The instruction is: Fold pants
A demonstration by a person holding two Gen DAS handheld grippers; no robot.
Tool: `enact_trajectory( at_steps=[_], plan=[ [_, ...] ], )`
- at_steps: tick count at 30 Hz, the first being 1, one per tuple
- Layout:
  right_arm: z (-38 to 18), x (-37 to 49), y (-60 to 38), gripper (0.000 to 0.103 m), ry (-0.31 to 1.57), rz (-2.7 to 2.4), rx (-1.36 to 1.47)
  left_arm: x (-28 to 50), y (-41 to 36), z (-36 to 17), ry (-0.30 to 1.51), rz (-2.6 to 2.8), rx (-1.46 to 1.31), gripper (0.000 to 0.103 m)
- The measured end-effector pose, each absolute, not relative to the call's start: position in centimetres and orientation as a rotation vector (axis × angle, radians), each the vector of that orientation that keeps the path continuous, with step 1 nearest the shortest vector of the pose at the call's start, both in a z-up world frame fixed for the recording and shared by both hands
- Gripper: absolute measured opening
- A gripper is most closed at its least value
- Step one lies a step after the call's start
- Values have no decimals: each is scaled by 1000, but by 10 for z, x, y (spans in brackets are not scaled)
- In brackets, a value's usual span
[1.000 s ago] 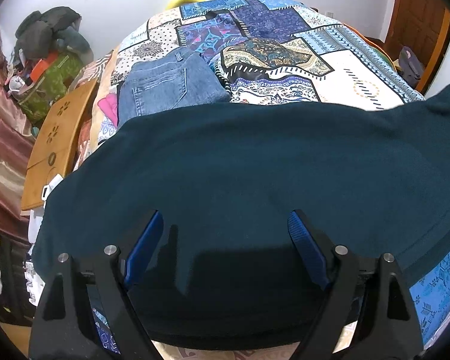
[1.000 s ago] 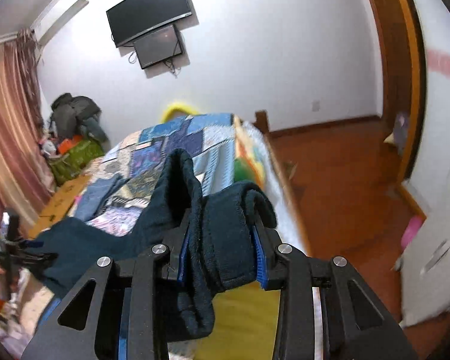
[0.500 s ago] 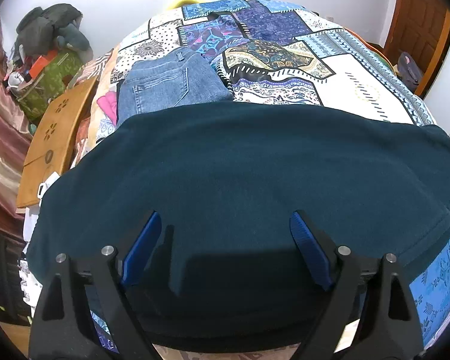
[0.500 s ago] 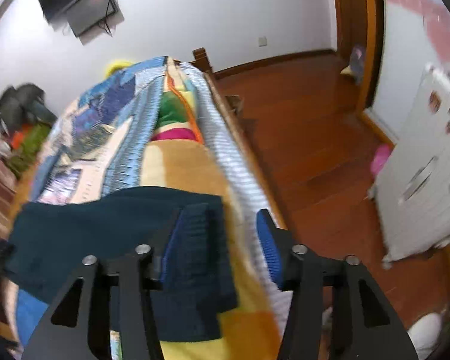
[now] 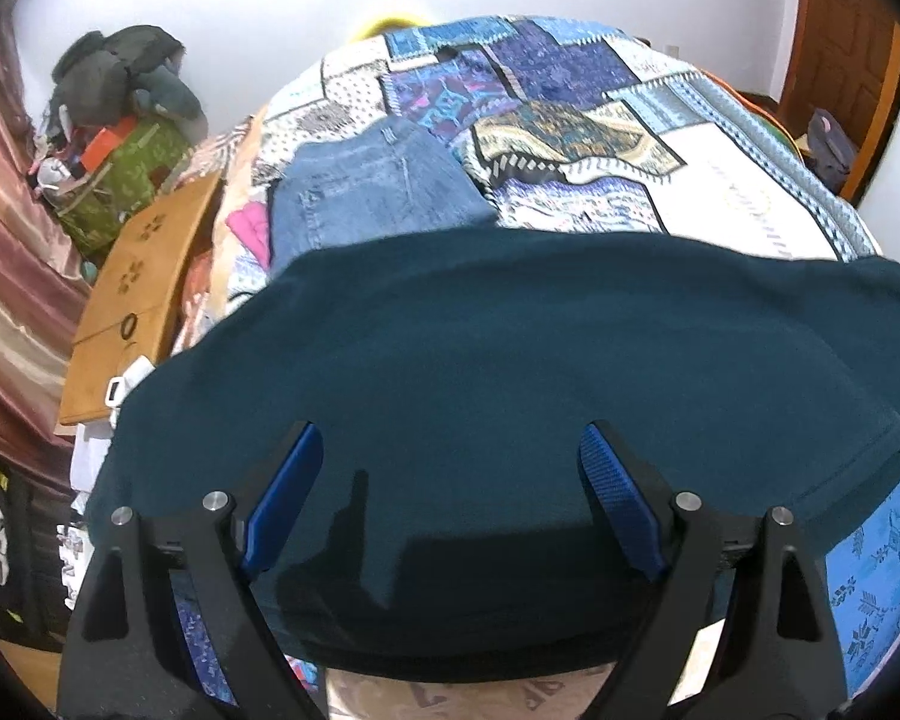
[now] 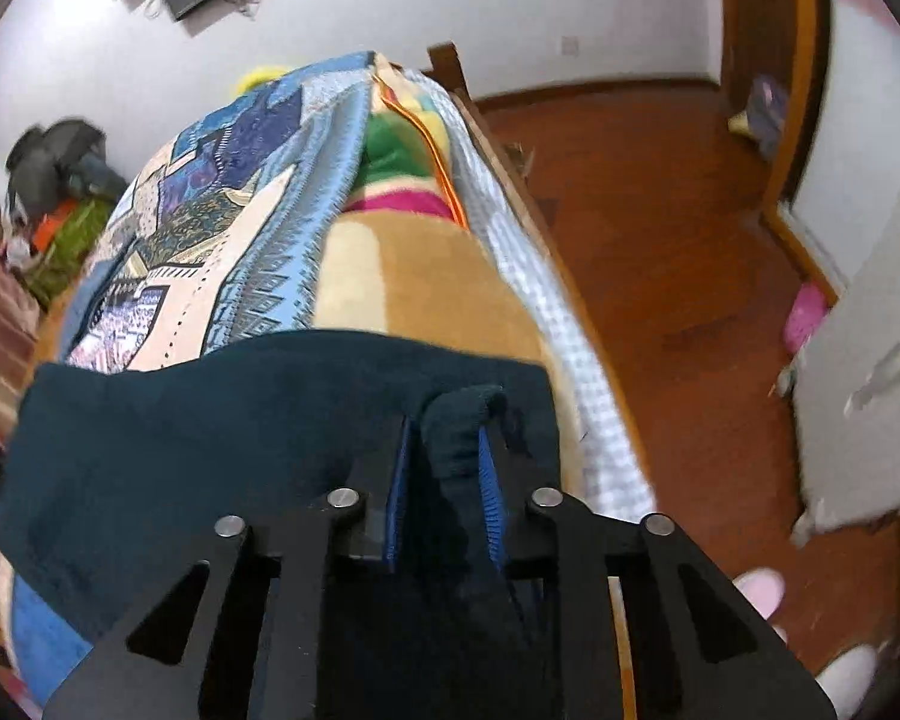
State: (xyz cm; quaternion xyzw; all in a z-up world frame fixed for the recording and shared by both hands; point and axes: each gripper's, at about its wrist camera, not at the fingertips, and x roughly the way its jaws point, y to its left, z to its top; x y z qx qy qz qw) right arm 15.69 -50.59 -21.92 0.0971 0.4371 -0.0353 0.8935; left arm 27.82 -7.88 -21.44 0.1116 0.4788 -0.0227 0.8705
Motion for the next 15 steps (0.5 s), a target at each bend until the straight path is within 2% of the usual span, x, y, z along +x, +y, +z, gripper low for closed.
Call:
enact_trajectory(
  at_steps=[5, 9, 11, 14, 15],
  plan=[
    [-193, 166, -512, 13, 842, -115, 150, 284, -64, -210, 997, -21, 195, 88],
    [-219, 186, -511, 14, 937, -165, 97, 287, -56, -219, 1041, -43, 153, 88],
    [-237, 189, -509, 20, 1012, -177, 80, 284, -56, -228, 1072, -56, 159, 88],
    [-229, 179, -500, 24, 989, -215, 23, 280, -57, -235, 1067, -62, 159, 89],
    [-222, 175, -495, 29, 979, -220, 14, 279, -57, -235, 1063, -63, 157, 89]
  ],
)
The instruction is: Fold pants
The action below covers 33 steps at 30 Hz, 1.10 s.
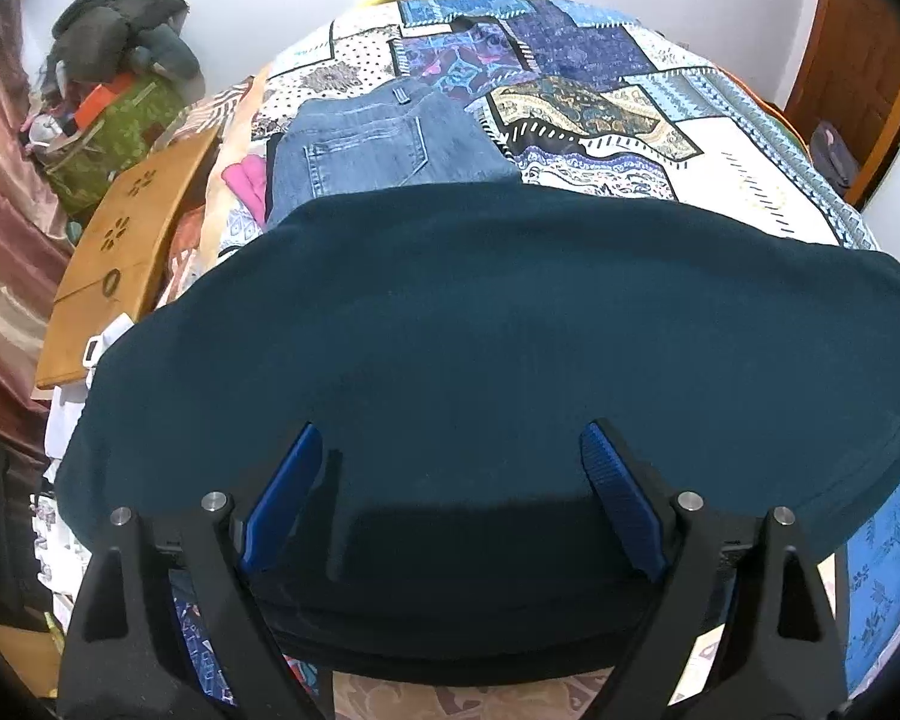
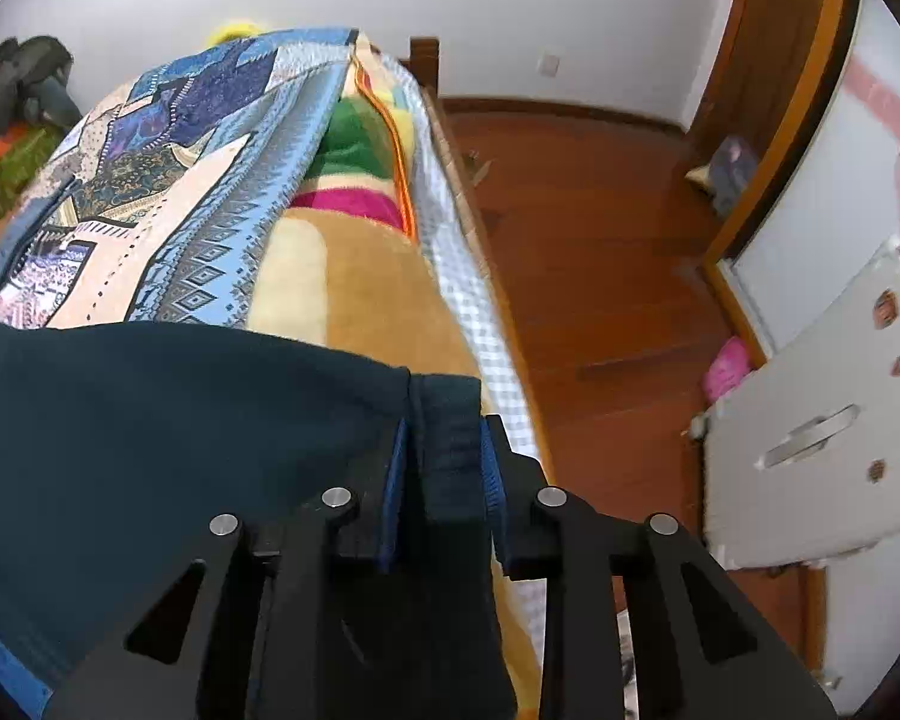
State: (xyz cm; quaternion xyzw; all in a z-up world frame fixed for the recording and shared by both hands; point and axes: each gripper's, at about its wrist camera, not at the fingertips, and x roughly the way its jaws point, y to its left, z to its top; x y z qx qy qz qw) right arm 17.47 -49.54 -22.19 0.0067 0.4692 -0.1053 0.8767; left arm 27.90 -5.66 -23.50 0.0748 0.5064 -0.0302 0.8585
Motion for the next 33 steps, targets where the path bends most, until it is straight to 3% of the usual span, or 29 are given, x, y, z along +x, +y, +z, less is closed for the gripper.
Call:
enact_trajectory(
  at_steps=[2, 5, 12, 19, 33],
  plan=[
    [-205, 164, -485, 49, 944, -198, 17, 278, -56, -235, 1068, -73, 149, 89],
    [-192, 151, -466, 61, 903, -147, 25, 276, -59, -235, 1062, -83, 157, 89],
    [-222, 122, -424, 63, 993, -37, 135, 256, -61, -232, 1021, -107, 188, 90],
    [-204, 74, -428, 72, 928, -95, 287, 245, -57, -225, 1017, -139, 168, 90],
    [-231, 79, -450, 76, 888, -107, 636, 265, -103, -234, 1079, -263, 83, 92]
  ],
)
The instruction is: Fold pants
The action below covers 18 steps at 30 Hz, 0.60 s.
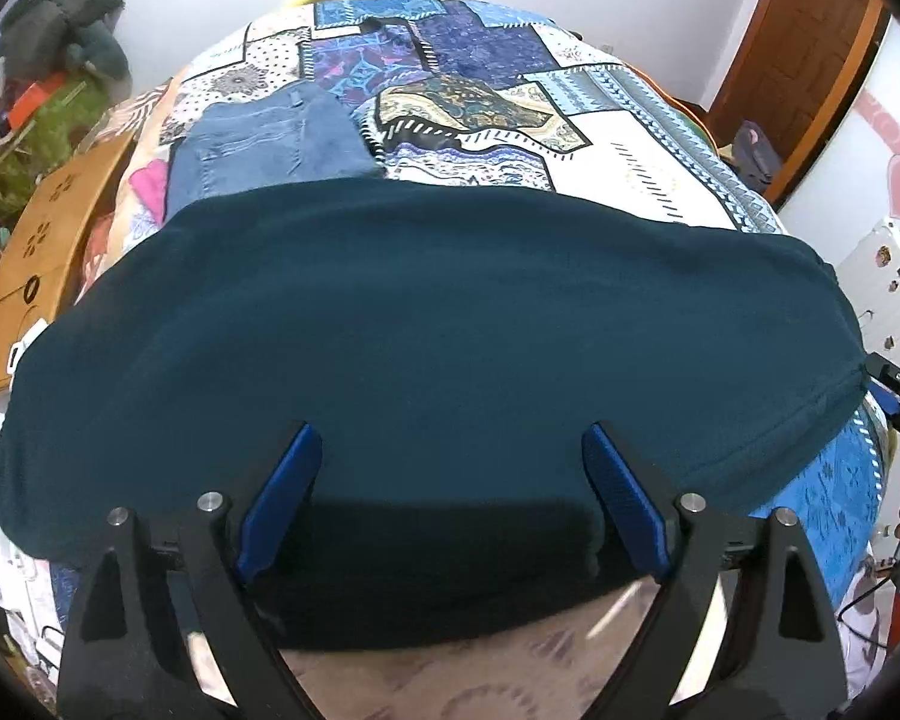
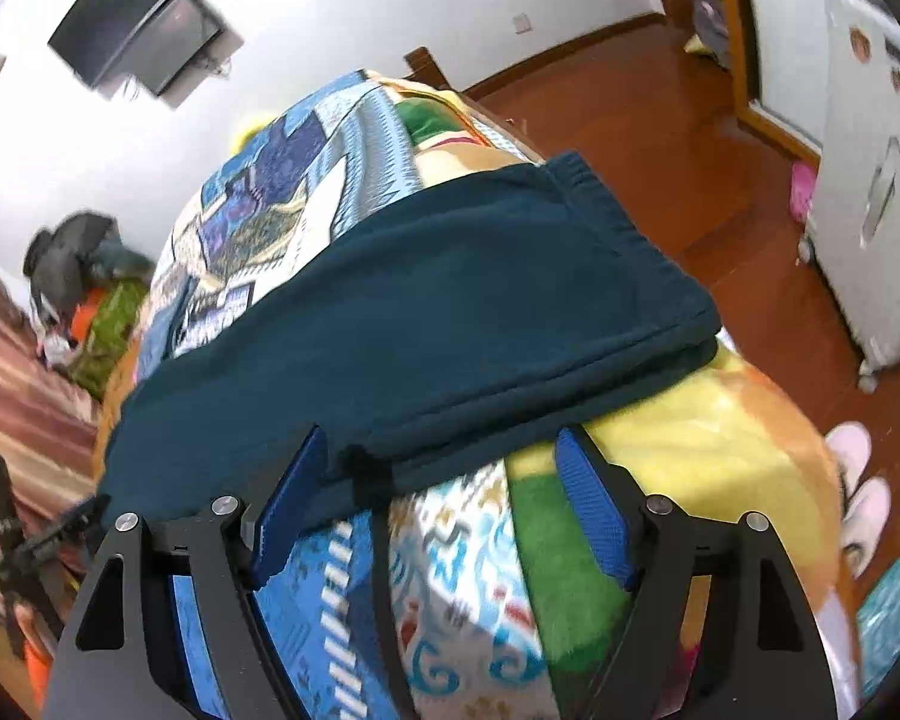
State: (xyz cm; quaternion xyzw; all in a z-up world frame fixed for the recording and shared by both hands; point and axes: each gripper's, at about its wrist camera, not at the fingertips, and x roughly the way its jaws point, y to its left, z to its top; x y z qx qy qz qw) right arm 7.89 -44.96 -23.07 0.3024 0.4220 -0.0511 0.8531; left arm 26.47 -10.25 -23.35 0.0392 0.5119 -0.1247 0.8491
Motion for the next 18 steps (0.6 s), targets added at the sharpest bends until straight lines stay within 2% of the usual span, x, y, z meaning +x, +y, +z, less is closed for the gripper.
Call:
enact_trajectory(
  at_steps=[6, 9, 13, 18],
  plan=[
    [-235, 93, -465, 75, 846, -165, 645, 277, -132, -236, 1094, -290, 119, 92],
    [-236, 95, -480, 59, 820, -213, 682, 280, -146, -236, 1092, -302, 147, 92],
    [-230, 100, -494, 27, 796, -237, 677, 284, -157, -231, 1077, -314, 158, 92],
    [-195, 104, -483, 17, 726, -190, 577, 283, -155, -212, 1003, -293, 152, 92]
  ],
)
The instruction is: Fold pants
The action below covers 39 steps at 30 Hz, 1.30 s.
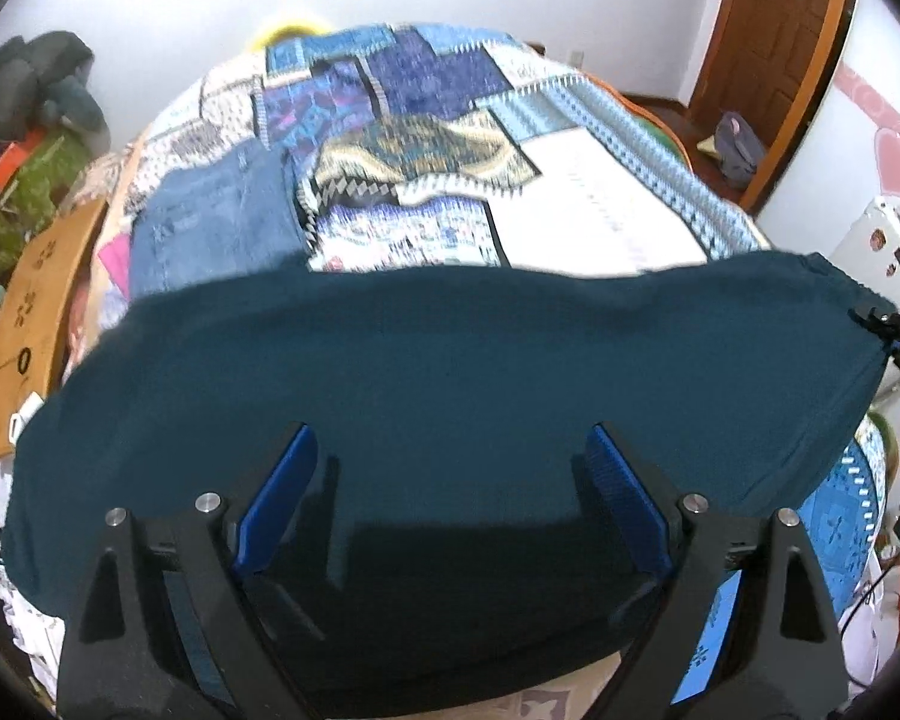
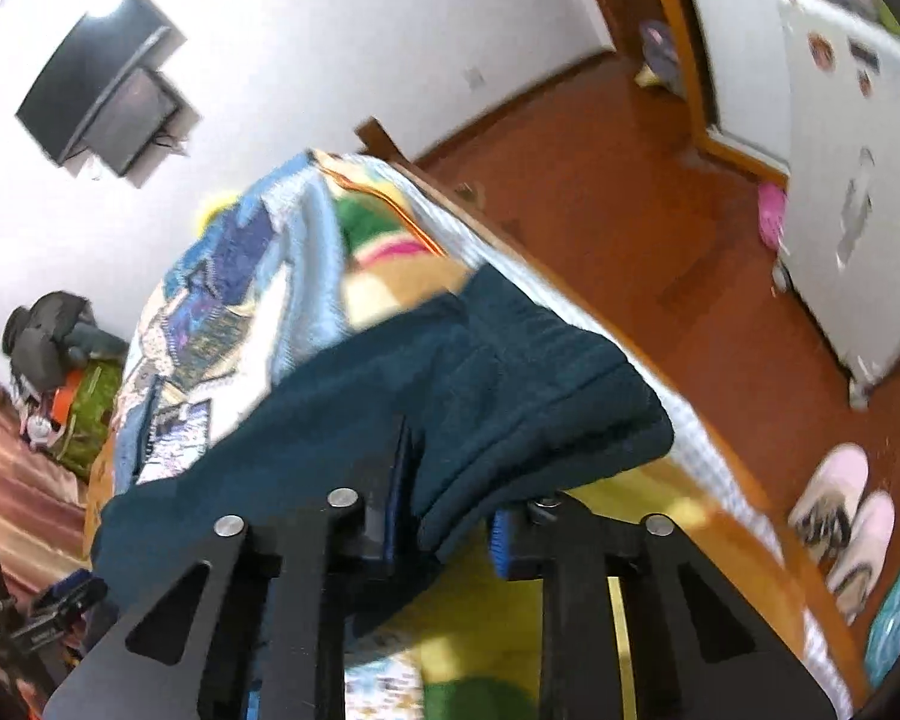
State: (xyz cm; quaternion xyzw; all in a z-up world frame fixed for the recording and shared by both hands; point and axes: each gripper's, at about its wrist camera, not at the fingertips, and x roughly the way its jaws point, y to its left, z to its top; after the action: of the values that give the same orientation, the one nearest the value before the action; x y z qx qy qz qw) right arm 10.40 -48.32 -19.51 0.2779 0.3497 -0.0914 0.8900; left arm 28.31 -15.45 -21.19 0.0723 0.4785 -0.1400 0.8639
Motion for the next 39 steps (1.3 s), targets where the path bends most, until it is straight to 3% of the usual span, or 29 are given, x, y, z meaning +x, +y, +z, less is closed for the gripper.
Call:
enact_trajectory(
  at_steps=[11, 16, 29, 39],
  plan=[
    [-85, 125, -410, 12, 496, 17, 381, 266, -118, -161, 833, -239, 138, 92],
    [-65, 146, -361, 12, 462, 120, 342, 257, -97, -143, 781, -241, 103, 92],
    [-116, 227, -213, 11, 664, 424, 321, 239, -11, -130, 739, -141, -8, 92],
    [-183, 206, -125, 11, 863, 570, 83, 232, 31, -146, 792, -72, -60, 92]
  ],
)
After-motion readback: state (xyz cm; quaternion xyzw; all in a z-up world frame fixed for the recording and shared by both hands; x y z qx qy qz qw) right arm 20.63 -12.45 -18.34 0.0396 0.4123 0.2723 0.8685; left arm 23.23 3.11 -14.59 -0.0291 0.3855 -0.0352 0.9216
